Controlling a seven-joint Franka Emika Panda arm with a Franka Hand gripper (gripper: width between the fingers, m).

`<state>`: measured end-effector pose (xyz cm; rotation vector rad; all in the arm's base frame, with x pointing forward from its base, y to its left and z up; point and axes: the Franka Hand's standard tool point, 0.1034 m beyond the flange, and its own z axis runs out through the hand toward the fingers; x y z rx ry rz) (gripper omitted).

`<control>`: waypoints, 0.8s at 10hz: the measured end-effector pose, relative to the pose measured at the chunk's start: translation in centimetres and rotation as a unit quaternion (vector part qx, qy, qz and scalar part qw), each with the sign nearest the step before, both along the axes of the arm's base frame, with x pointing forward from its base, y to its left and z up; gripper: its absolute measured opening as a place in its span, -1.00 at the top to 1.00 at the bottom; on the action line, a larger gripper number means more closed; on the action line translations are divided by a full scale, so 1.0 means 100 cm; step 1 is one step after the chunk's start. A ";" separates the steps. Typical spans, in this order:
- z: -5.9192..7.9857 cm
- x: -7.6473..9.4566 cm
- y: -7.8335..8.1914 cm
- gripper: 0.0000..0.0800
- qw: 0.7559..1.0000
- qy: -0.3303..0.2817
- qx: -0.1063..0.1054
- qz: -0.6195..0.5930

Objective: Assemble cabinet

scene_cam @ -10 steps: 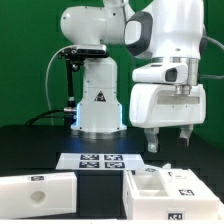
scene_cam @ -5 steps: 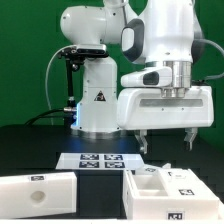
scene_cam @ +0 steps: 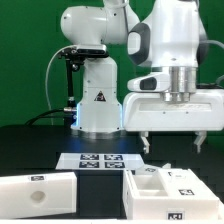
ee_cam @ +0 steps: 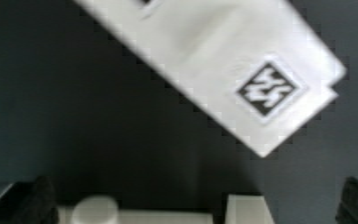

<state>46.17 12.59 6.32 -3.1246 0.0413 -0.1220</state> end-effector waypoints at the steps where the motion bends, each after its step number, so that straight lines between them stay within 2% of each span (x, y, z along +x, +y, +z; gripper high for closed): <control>1: 0.001 0.003 -0.001 -0.99 1.000 0.000 0.001 0.011; 5: 0.000 0.001 -0.001 -0.99 1.000 0.003 0.003 -0.006; 7: -0.007 -0.016 0.009 -0.99 0.994 0.039 0.003 -0.104; 8: -0.009 -0.014 0.012 -0.99 0.990 0.042 0.009 -0.133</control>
Offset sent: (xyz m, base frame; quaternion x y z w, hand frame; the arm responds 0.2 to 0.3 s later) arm 0.0000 0.0000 0.0000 0.0000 0.0000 0.0000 1.0000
